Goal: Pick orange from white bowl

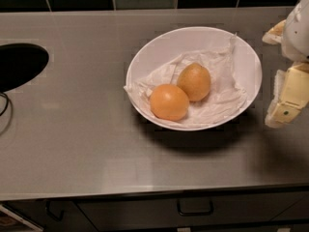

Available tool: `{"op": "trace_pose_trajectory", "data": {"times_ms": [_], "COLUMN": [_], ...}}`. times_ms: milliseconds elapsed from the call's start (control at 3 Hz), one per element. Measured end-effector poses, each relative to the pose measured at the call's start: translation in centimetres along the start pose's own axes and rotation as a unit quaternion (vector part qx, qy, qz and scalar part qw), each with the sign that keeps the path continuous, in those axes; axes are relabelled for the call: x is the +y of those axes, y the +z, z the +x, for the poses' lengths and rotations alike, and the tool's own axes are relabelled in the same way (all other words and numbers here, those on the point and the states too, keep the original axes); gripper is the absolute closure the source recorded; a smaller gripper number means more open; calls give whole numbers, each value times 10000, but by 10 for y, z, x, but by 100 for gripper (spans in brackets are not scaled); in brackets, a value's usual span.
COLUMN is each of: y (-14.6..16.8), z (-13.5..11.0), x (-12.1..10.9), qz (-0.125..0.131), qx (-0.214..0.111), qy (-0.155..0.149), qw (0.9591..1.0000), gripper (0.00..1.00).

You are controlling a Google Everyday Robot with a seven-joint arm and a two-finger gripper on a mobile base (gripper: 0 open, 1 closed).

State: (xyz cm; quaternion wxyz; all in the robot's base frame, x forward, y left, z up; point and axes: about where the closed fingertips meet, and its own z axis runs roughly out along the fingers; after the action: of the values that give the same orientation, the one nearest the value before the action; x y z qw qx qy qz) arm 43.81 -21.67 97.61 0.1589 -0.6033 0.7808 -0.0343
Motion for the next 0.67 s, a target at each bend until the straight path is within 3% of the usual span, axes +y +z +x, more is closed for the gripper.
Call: {"op": "trace_pose_trajectory", "data": {"times_ms": [333,667], "y": [0,4], "z": [0,-36], "x": [0,-17], "qz": [0,59], "qx": [0,-66], "qy": [-1,-478], "qw": [10000,9988], "gripper": [0,0]}}
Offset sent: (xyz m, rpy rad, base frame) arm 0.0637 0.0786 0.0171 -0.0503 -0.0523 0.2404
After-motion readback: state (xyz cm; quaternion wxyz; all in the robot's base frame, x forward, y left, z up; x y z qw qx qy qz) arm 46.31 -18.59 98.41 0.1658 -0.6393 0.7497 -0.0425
